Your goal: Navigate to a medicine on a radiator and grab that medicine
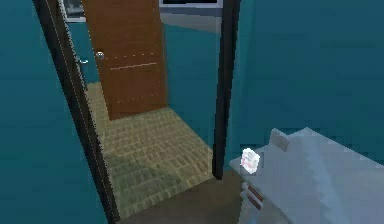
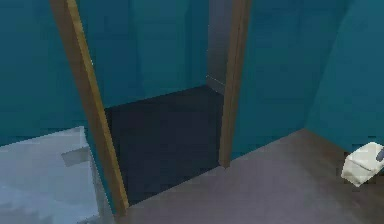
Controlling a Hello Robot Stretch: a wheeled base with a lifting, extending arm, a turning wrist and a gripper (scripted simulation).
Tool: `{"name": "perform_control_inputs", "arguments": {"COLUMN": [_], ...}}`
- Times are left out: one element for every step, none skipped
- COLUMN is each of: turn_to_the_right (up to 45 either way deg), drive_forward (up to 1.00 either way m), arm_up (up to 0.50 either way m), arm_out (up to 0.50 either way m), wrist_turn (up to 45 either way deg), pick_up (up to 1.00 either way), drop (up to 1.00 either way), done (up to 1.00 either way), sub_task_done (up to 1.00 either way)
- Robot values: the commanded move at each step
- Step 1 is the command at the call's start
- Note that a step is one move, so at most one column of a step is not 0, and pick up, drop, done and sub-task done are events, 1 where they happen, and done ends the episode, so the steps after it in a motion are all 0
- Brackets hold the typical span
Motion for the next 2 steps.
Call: {"name": "perform_control_inputs", "arguments": {"turn_to_the_right": [9.0, 0.0], "drive_forward": [0.00, 0.20], "arm_up": [0.00, 0.00], "arm_out": [0.00, 0.00], "wrist_turn": [0.0, 0.0], "pick_up": [0.00, 0.00], "drop": [0.00, 0.00], "done": [0.00, 0.00], "sub_task_done": [0.00, 0.00]}}
